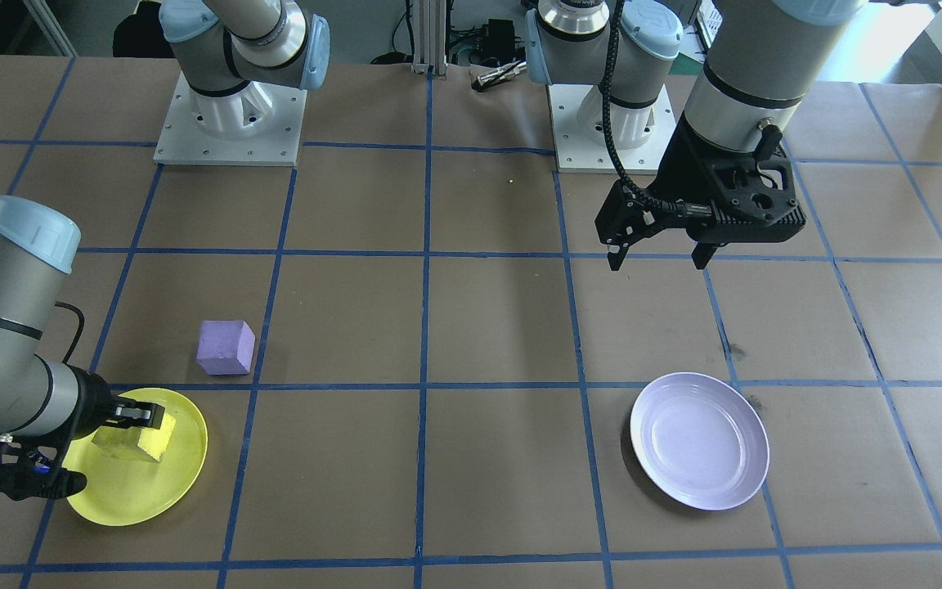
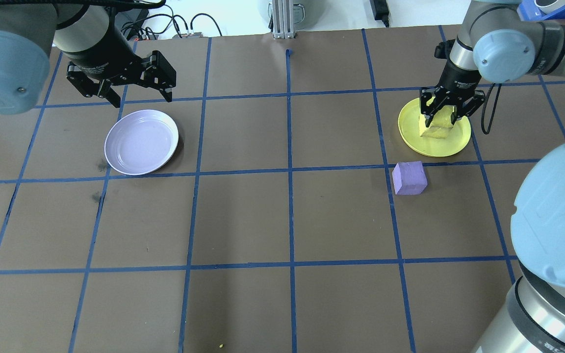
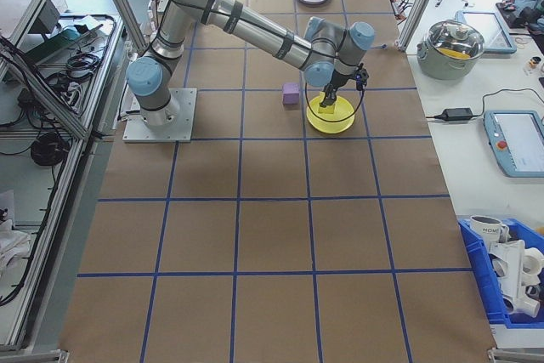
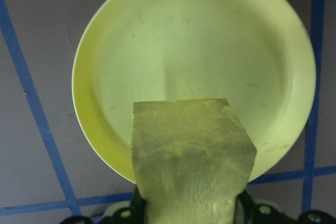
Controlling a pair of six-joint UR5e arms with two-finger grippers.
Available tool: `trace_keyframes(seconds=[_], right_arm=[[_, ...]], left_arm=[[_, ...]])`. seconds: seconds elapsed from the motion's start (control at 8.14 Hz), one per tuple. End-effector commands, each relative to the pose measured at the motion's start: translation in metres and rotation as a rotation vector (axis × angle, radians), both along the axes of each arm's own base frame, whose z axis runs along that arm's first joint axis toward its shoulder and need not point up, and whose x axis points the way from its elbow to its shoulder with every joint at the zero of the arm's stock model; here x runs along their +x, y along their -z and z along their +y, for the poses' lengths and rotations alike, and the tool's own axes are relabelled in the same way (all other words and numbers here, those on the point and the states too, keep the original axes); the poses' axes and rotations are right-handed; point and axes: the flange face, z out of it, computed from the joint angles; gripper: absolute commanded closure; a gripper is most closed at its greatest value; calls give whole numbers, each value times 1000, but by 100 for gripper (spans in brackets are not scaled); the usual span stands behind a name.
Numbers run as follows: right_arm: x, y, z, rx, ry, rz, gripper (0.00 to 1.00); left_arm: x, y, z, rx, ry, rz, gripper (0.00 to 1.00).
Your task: Sort blocks by color into plates
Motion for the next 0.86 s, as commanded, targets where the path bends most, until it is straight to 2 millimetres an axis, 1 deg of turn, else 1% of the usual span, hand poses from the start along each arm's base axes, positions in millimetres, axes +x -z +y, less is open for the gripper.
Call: trace_keyframes(seconds=[0.0, 0.12, 0.25, 0.37, 0.49, 0.74], right_arm=[[9, 14, -15, -42, -33, 4, 68], [9, 16, -12, -37, -45, 7, 41], [10, 14, -10, -38, -44, 3, 20], [10, 6, -9, -48, -36, 6, 0], [12, -8, -3, -49, -31, 4, 0], [36, -33, 22, -21, -14, -25, 0]], left_arm=[[0, 0, 0, -1, 0, 0, 0], [0, 0, 0, -1, 0, 0, 0], [0, 0, 0, 1, 0, 0, 0], [0, 0, 0, 1, 3, 0, 0], [0, 1, -1, 1, 3, 0, 0], [0, 1, -1, 1, 3, 0, 0]])
